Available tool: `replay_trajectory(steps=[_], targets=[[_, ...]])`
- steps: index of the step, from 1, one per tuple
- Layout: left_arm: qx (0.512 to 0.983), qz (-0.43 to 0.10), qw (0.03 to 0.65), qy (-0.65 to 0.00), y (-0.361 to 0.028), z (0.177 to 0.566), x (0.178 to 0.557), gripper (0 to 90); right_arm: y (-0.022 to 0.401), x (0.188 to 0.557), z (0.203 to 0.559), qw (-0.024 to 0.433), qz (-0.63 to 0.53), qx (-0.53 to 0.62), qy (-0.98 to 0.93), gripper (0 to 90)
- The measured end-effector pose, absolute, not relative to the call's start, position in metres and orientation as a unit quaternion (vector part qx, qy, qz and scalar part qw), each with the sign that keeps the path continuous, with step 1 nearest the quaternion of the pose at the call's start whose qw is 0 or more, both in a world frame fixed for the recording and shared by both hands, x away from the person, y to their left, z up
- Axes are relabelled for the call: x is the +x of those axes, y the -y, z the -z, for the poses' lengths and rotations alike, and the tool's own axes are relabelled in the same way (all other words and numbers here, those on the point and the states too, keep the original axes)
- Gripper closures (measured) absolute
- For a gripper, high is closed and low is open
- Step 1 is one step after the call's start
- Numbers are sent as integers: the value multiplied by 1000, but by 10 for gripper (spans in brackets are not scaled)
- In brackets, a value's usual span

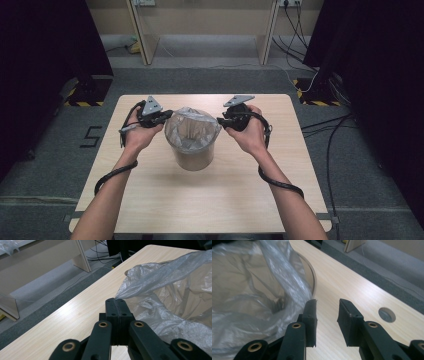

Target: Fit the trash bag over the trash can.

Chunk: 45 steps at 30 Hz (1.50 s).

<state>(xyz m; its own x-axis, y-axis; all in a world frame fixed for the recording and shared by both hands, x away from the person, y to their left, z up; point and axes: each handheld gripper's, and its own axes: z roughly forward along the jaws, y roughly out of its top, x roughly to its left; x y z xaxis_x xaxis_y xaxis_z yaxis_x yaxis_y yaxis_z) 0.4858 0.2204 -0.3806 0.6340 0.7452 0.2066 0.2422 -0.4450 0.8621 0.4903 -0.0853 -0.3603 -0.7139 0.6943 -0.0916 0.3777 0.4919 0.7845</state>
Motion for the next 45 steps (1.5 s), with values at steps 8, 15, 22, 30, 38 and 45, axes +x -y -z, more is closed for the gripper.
replay_trajectory(steps=[8,15,22,30,38,45], targets=[[799,-294,423,-309,-219,380,488,897,71,492,354,180,-411,289,-846,650],[800,-296,421,-308,-221,382,491,897,64,499,359,164,-402,280,-856,805],[800,-291,423,-311,-221,382,492,897,65,503,359,173,-406,288,-850,900],[800,-290,424,-312,-219,384,495,897,66,508,362,187,-409,299,-841,900],[800,-295,422,-308,-217,383,497,893,64,514,370,196,-404,308,-839,900],[802,-296,420,-305,-217,382,497,873,63,515,376,199,-398,313,-839,900]])
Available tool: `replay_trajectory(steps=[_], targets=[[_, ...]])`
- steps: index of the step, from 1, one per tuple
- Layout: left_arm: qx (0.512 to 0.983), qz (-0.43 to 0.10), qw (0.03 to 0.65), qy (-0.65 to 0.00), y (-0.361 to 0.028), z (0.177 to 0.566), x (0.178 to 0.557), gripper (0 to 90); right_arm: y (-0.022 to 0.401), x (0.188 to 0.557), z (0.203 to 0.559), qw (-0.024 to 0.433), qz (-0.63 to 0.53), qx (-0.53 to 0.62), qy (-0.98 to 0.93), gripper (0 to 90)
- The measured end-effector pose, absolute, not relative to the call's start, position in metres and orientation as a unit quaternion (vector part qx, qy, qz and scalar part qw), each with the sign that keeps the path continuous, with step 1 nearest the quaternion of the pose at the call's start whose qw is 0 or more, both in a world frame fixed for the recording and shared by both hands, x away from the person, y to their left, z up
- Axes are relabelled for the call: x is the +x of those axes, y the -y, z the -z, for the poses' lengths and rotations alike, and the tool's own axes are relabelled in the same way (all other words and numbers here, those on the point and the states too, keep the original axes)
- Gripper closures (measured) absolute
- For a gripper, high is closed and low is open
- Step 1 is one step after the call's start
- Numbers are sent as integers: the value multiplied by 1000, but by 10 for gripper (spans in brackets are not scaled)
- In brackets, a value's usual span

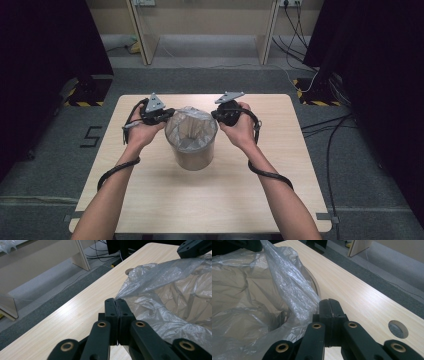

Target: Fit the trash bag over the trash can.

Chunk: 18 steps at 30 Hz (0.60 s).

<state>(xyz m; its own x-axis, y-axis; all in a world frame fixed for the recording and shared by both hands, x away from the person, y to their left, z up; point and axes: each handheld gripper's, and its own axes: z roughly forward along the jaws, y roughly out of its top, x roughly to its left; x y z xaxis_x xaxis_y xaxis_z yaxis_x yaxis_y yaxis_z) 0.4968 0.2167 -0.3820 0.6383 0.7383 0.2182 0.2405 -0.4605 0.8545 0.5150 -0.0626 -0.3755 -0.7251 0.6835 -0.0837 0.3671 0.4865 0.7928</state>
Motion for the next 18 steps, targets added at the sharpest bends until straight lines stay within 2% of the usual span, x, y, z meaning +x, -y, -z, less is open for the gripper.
replay_trajectory(steps=[7,11,14,18], targets=[[801,-287,427,-307,-222,378,493,737,65,515,377,199,-391,311,-843,900],[803,-276,433,-303,-227,375,486,697,65,516,378,199,-390,312,-843,900],[803,-263,438,-306,-229,375,483,708,66,516,379,197,-391,316,-842,900],[806,-255,438,-304,-230,377,485,777,66,514,377,202,-391,318,-839,850]])
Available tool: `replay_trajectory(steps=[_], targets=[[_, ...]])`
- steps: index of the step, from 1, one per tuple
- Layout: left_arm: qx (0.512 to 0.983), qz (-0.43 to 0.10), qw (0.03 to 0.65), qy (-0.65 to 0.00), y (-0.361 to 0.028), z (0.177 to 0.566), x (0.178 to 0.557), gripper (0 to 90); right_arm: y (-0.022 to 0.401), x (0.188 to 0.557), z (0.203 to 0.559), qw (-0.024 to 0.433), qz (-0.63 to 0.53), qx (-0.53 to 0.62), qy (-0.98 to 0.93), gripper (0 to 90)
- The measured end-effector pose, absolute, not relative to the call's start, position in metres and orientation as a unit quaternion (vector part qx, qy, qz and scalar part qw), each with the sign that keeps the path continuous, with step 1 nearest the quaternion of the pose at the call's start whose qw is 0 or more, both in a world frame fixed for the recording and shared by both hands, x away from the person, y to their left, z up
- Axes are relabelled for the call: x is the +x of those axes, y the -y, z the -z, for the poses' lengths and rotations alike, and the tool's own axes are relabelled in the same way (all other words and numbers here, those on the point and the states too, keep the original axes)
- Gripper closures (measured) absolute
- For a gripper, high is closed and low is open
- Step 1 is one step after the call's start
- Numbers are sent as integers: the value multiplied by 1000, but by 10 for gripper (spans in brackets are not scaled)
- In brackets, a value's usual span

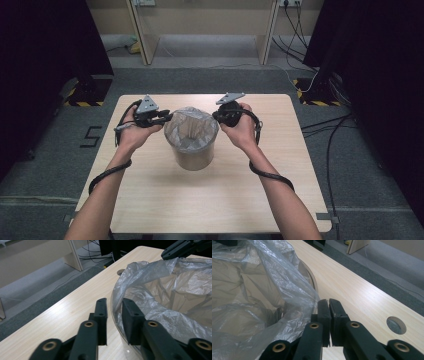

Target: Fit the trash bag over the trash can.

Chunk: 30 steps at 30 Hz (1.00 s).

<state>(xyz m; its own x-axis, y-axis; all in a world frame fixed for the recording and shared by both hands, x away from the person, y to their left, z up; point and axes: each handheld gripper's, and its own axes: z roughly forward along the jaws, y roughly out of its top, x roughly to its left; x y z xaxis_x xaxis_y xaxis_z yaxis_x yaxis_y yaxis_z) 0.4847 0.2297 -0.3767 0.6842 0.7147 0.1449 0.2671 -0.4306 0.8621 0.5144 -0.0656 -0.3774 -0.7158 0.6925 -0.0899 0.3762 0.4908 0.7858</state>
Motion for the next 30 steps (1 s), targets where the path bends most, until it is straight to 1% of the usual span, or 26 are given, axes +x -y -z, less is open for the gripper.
replay_trajectory(steps=[2,6,10,14,20,23,28,30], targets=[[808,-254,437,-303,-229,377,486,825,66,514,374,207,-393,322,-836,807],[808,-254,435,-305,-227,378,488,871,69,513,366,215,-403,325,-828,743],[809,-259,432,-303,-226,377,488,882,68,512,358,222,-413,320,-824,685],[809,-264,429,-304,-226,377,489,886,65,510,353,216,-427,310,-822,644],[810,-273,423,-300,-225,376,493,888,57,510,351,198,-437,287,-829,630],[811,-270,421,-302,-222,377,495,889,55,512,354,188,-427,281,-839,665],[814,-270,417,-300,-219,377,498,889,56,514,360,181,-412,284,-847,845],[814,-270,417,-299,-217,376,499,890,58,515,361,180,-412,286,-846,885]])
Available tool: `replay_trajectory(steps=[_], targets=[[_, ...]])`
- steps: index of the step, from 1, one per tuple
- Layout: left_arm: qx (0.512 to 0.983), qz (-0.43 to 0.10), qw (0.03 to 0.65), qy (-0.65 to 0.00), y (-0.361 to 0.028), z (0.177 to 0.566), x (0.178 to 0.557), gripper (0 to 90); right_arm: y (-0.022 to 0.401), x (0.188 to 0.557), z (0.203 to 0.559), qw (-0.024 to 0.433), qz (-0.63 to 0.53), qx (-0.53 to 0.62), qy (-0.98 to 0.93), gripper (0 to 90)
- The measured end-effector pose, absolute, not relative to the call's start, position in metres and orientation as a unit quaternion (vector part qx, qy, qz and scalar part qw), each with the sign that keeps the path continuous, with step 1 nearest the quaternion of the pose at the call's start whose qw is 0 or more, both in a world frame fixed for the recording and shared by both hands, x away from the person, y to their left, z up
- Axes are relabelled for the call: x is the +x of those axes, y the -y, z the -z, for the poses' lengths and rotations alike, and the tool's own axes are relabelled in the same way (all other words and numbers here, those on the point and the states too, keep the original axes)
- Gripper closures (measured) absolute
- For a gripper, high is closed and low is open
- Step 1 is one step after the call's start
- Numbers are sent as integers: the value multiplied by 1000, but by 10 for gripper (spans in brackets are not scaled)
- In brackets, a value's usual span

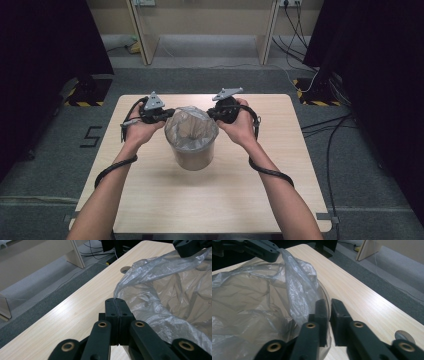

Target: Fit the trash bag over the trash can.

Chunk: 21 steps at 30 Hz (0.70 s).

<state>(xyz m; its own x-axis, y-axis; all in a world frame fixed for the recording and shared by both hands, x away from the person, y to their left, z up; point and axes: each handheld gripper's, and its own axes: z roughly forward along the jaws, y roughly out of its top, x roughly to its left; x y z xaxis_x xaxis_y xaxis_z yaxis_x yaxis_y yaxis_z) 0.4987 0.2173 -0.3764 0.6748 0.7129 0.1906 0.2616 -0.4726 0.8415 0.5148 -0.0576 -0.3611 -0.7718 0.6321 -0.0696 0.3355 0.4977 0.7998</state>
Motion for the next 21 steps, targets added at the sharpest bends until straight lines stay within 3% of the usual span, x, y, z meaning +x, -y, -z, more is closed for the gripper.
replay_trajectory(steps=[15,21], targets=[[814,-268,421,-298,-214,377,503,889,61,520,368,191,-403,302,-843,900],[813,-267,425,-297,-215,376,503,841,60,522,372,191,-394,306,-845,900]])
